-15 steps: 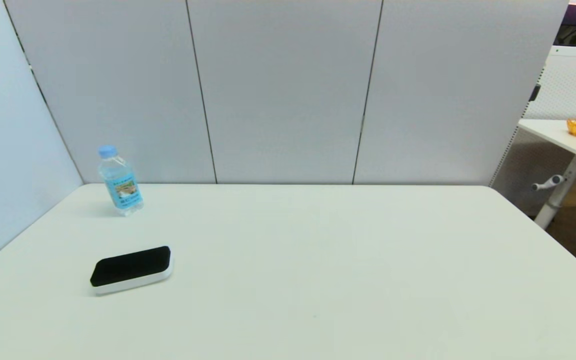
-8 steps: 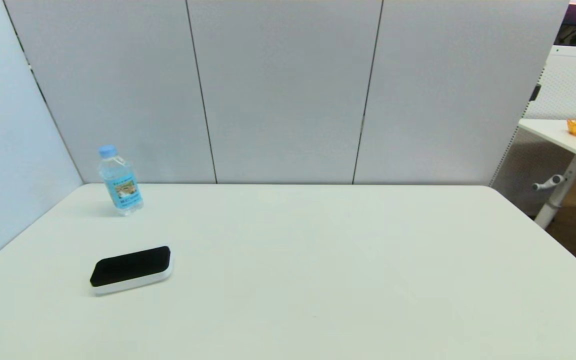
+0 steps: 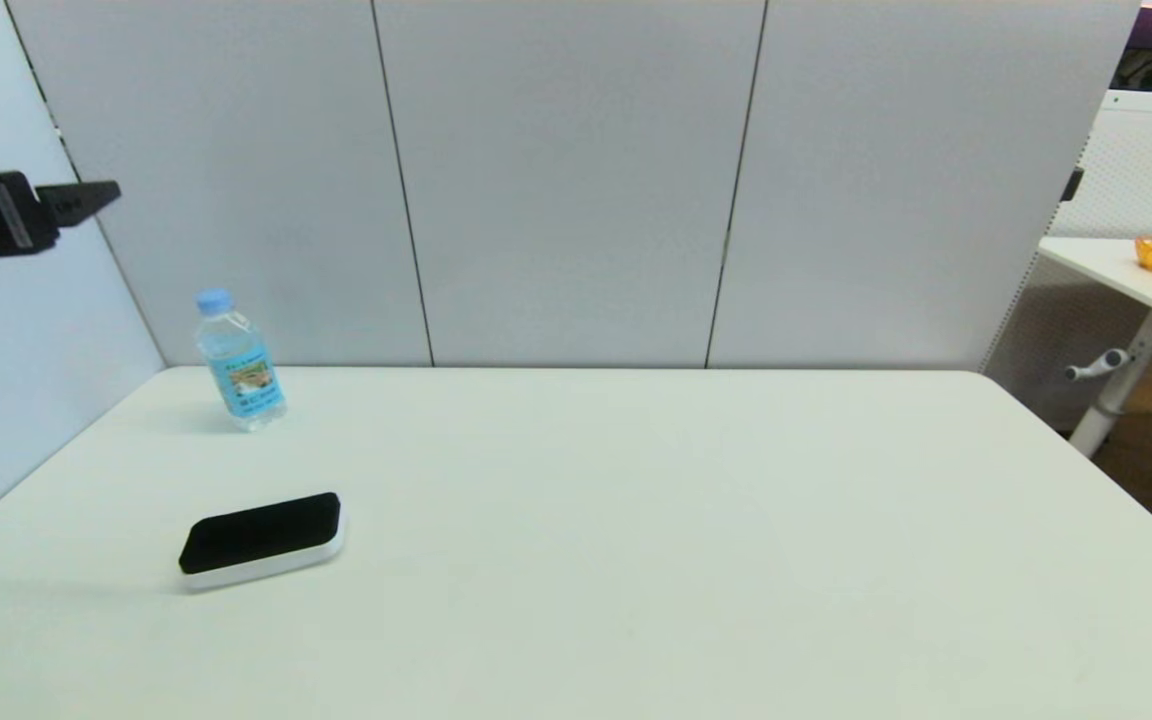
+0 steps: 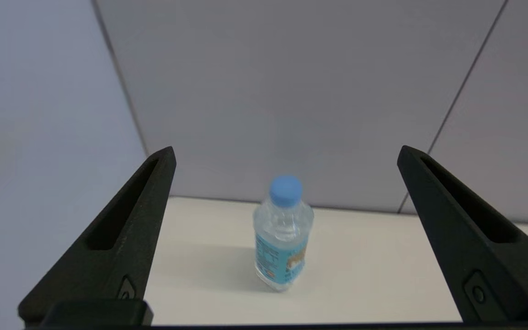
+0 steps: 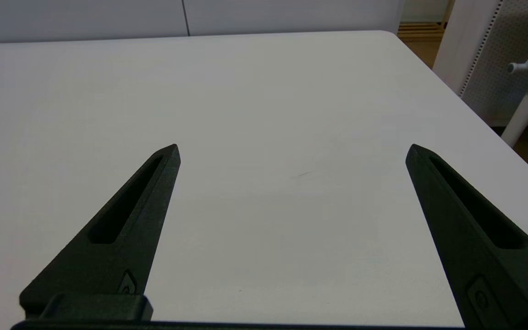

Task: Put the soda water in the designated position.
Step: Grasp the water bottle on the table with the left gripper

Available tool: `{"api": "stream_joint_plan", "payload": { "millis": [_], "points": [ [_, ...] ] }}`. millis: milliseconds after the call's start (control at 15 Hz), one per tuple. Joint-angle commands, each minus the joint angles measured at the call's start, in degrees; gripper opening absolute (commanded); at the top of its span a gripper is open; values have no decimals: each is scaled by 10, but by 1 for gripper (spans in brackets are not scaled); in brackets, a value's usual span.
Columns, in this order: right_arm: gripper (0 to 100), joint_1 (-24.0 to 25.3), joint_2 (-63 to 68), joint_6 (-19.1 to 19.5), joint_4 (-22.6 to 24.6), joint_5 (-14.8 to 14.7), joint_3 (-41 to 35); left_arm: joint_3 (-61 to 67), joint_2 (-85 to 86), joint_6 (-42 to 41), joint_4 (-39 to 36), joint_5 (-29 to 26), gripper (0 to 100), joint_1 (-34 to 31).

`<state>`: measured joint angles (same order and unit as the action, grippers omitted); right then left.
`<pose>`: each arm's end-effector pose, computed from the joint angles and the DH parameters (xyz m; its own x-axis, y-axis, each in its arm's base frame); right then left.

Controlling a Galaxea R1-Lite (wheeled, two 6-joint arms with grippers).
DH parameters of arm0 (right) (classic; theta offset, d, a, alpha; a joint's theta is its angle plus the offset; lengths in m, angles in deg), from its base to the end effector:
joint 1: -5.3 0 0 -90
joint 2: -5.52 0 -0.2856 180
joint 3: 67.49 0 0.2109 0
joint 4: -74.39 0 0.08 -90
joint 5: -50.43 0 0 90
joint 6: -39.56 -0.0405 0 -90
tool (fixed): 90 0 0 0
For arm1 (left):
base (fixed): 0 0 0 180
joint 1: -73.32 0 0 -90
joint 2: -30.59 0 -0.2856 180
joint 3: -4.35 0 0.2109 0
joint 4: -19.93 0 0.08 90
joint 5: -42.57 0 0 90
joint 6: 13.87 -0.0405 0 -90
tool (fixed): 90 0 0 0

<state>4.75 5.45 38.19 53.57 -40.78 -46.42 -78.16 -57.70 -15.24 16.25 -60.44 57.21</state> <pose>0.0316 -0.0012 0.0764 0.9995 -0.0307 0.0056 0.0306 0.9992 0.0240 0.3106 0.0802 0.2599 0.9979 0.0539 -0.0357 -0.0534 0.9985 0.0156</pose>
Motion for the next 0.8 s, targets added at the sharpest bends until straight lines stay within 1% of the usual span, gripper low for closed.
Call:
{"api": "stream_joint_plan", "payload": {
  "millis": [67, 133, 267, 467, 667, 800],
  "points": [
    [100, 0, 0, 0, 0, 0, 0, 95, -96, 1, -160, -28, 100, 1],
    [100, 0, 0, 0, 0, 0, 0, 117, -118, 1, -200, -35, 100, 1],
    [100, -1, 0, 0, 0, 0, 0, 145, -160, 0, -254, -42, 100, 2],
    [100, 0, 0, 0, 0, 0, 0, 153, -226, 0, -333, -62, 100, 2],
    [100, 0, 0, 0, 0, 1, 0, 151, -283, 0, -380, -65, 100, 4],
    [100, 0, 0, 0, 0, 0, 0, 136, -307, 0, -390, -67, 100, 6]
  ]
}}
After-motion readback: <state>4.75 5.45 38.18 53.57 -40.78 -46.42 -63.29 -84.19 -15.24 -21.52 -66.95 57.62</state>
